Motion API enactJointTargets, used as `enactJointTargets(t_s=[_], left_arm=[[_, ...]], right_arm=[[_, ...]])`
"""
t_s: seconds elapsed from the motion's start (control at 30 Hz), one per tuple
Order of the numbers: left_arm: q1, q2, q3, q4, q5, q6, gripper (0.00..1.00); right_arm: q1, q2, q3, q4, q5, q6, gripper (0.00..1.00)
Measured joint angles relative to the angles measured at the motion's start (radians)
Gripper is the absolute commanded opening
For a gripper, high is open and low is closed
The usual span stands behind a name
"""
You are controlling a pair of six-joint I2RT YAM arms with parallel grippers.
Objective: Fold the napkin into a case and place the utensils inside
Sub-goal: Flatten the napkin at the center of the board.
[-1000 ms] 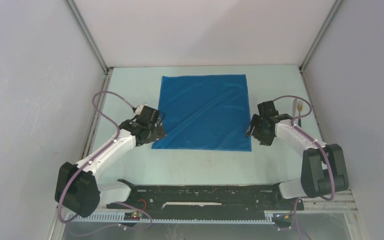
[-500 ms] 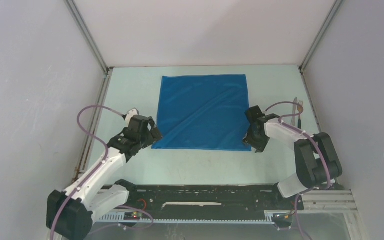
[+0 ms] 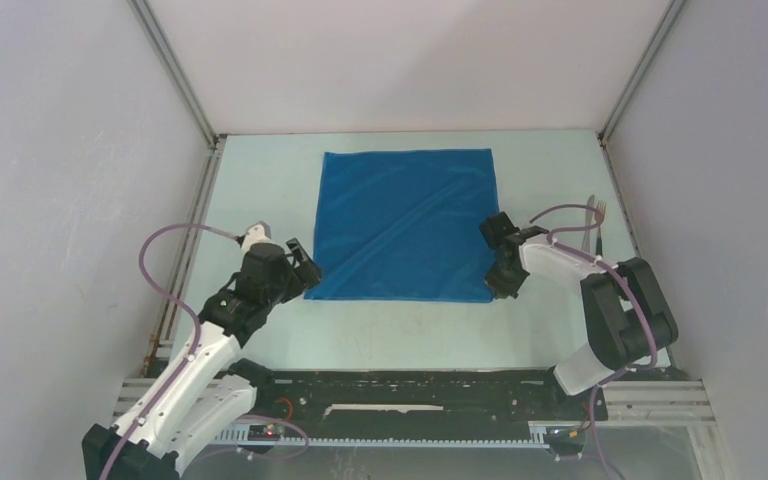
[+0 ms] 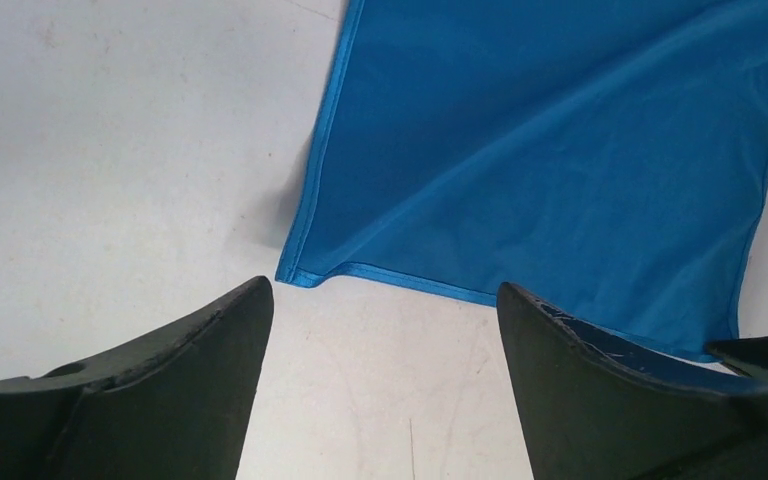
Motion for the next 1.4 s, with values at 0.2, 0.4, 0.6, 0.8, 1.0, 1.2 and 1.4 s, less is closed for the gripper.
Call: enactJointTargets(t_s=[0.2,0.4,0.6,0.8,1.0,1.2,1.4], left_arm=[[0.000,0.045,-0.031,-0.003,0.019,-0.021,0.72],[-0.001,0.251,-0.034,-0.026,0.018,-0.120,0.66],[-0.013,0.392,-0.021,-0.051,-0.014,-0.218,0.50],[-0.013,0.602,0.098,-0.098,-0.022,-0.279,0.48],[-0.013,0.673,0.163,-0.132,-0.051,-0.311,0.53],[-0.015,0.677,0.163,-0.167,-0.077,-0.337,0.52],[-0.054,0.731,0.194,-0.201,-0.096,-0.378,0.52]], right_arm=[[0.002,-0.113,-0.053,0.008,0.046,-0.062,0.00],[0.003,-0.241,-0.088,0.038,0.040,-0.145,0.00],[0.002,-0.292,-0.122,0.071,0.032,-0.209,0.00],[-0.038,-0.315,-0.162,0.113,-0.013,-0.251,0.00],[-0.086,-0.344,-0.206,0.148,-0.064,-0.279,0.00],[-0.122,-0.356,-0.209,0.167,-0.099,-0.302,0.00],[-0.130,-0.356,-0.209,0.182,-0.123,-0.312,0.00]])
